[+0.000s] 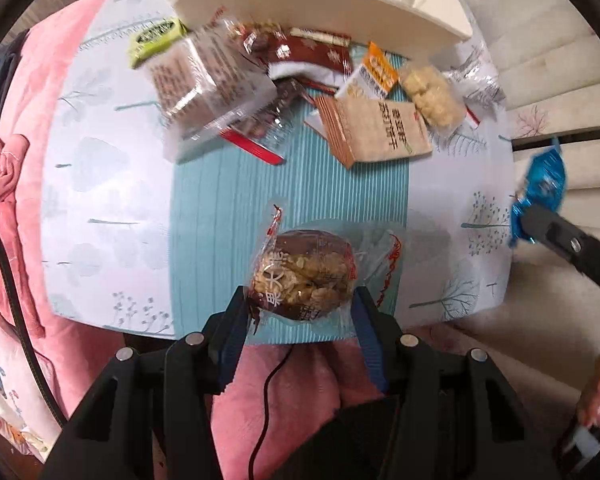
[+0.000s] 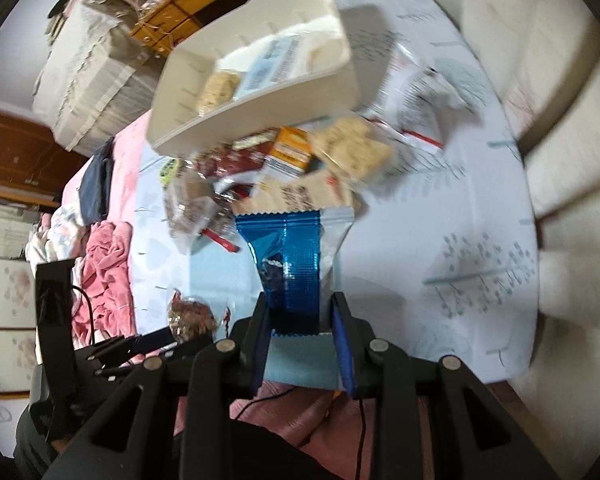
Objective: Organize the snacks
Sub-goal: 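Carry the candy and nut bag into the white tray and open both tools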
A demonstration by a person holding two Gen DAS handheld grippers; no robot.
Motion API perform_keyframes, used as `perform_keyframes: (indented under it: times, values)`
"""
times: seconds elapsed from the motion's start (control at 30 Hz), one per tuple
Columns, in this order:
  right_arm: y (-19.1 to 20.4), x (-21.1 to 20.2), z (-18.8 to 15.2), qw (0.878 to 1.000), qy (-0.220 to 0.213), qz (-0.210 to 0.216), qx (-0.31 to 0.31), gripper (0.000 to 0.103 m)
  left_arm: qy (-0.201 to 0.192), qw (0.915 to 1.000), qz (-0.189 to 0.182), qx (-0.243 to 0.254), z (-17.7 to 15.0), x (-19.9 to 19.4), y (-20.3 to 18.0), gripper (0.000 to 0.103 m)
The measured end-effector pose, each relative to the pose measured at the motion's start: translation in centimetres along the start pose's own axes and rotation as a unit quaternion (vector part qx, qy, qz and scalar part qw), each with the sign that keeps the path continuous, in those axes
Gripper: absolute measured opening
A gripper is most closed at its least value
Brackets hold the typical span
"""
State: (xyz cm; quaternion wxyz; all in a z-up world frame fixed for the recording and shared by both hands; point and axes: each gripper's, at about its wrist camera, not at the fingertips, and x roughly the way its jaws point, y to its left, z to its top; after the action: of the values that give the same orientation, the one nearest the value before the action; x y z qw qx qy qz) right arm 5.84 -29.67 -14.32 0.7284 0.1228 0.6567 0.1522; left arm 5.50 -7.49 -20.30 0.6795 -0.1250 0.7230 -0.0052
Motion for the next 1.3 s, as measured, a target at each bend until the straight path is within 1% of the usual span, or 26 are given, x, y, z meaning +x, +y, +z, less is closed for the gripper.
perform_keyframes:
  times: [0.1,0.23,0.4,0.6,0.73,0.83,1.0,1.07,1.2,1.3]
  values:
    - [1.4,-0.1,1.2,1.0,-0.001,0.005,-0.016,0.029,-0.003,1.0,-0.009,-0.002,0.5,-2.2,0.7,0.05]
    - [3.2,-0.4,3.3,0.999,-0.009,0.011,-0.032,0.029,-0.023,0.9997,-0.01,0.006,1.9,-5.2,1.4,0.05]
    - [4.7,-1.1,6.3,0.999,-0.027,0.008,-0.038,0.029,-0.051,0.9984,-0.008,0.024,5.1,-8.6,1.5,0.05]
    - [5.8,-1.7,10.3,0.998,-0.052,-0.001,-0.029,0.029,-0.091,0.9947,0.004,0.046,10.4,-12.5,1.3,0.05]
    - [6.4,-1.5,12.9,0.997,-0.071,-0.001,-0.023,0.029,-0.114,0.9922,0.009,0.049,14.0,-13.5,1.3,0.05]
    - [6.8,-1.2,14.5,0.996,-0.088,-0.004,-0.025,0.029,-0.128,0.9905,0.013,0.049,16.1,-13.4,1.4,0.05]
    - [7.3,-0.2,16.6,0.993,-0.116,-0.014,-0.035,0.029,-0.15,0.9879,-0.023,0.032,19.4,-12.5,2.1,0.05]
    - [7.3,0.5,17.3,0.992,-0.119,-0.012,-0.035,0.029,-0.164,0.9856,-0.03,0.029,20.0,-12.0,2.3,0.05]
    - [7.0,1.7,18.1,0.993,-0.118,0.0,-0.03,0.029,-0.21,0.9764,-0.048,0.023,21.5,-11.3,2.9,0.05]
    - [6.6,2.4,18.6,0.992,-0.12,0.009,-0.024,0.029,-0.229,0.9721,-0.043,0.022,22.3,-10.6,3.2,0.051]
